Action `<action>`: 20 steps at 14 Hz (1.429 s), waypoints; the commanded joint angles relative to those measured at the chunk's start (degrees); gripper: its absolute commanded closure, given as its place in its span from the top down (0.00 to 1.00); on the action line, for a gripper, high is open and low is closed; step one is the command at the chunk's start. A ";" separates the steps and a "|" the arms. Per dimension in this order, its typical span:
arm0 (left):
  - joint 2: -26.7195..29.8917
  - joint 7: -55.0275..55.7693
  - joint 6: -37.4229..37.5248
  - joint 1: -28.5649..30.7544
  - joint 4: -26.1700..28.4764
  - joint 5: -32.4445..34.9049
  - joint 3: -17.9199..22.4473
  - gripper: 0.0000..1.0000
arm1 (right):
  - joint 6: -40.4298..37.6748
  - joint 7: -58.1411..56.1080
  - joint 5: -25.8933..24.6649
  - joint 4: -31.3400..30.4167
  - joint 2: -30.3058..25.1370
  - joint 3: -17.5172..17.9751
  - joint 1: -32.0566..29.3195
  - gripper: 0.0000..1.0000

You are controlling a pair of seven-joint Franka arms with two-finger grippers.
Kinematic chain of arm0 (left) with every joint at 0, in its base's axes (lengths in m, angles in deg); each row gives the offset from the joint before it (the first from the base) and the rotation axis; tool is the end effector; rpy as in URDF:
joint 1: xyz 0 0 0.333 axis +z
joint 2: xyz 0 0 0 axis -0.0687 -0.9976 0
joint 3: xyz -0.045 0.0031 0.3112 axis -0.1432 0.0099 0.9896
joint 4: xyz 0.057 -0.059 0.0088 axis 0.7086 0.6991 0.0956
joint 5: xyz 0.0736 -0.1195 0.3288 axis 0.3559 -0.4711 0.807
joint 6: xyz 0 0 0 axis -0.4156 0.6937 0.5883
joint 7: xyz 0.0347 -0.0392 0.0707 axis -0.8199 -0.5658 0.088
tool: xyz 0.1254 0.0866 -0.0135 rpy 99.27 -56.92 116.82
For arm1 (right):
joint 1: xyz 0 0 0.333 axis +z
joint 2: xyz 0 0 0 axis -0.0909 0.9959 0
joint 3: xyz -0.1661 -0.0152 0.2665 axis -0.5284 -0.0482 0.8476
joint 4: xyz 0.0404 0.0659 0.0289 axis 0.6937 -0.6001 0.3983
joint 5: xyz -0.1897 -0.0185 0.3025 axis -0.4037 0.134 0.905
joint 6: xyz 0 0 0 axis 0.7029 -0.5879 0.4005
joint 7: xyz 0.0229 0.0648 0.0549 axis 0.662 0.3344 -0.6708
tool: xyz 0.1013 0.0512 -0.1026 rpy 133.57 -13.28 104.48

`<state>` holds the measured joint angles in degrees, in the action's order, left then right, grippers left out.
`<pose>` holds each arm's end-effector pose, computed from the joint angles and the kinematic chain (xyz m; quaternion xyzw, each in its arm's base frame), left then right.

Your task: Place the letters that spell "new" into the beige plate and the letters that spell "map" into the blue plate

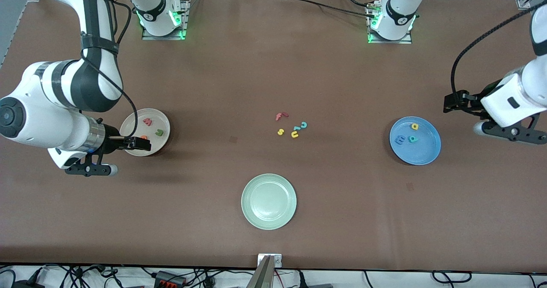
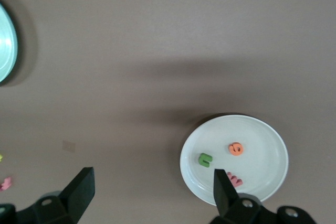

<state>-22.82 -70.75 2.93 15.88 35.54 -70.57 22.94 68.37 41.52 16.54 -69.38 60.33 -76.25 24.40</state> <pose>0.5738 -0.0327 0.5290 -0.9956 0.0715 0.0601 0.0067 0.6338 0.1067 0.3870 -0.9981 0.0217 0.0462 0.0334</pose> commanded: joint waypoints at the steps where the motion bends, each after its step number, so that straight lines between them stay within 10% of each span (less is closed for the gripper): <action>1: 10.84 3.13 -11.57 -6.66 14.86 -3.21 9.90 1.00 | 0.68 4.18 -14.73 -0.40 -6.38 12.18 -7.88 1.00; 5: 15.53 2.53 -15.83 -11.68 22.11 -3.39 16.51 1.00 | 0.24 3.30 -16.90 -0.49 -12.80 18.02 -18.43 1.00; 9: 15.35 2.26 -15.14 -10.98 21.42 -3.48 16.08 1.00 | -3.00 3.21 -16.46 -1.01 -17.47 18.81 -25.29 1.00; 12: 15.53 2.87 -14.78 -11.42 20.80 -3.39 15.29 1.00 | -6.08 1.11 -16.63 -1.01 -20.02 26.34 -34.68 1.00; 20: 16.05 2.26 -11.88 -11.51 18.95 -3.92 13.35 1.00 | -10.11 -4.86 -17.25 -0.93 -20.37 25.67 -34.36 1.00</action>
<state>-7.38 -68.11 -10.27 4.45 55.41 -72.79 36.25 60.30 38.67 0.15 -69.12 41.24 -50.48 -9.62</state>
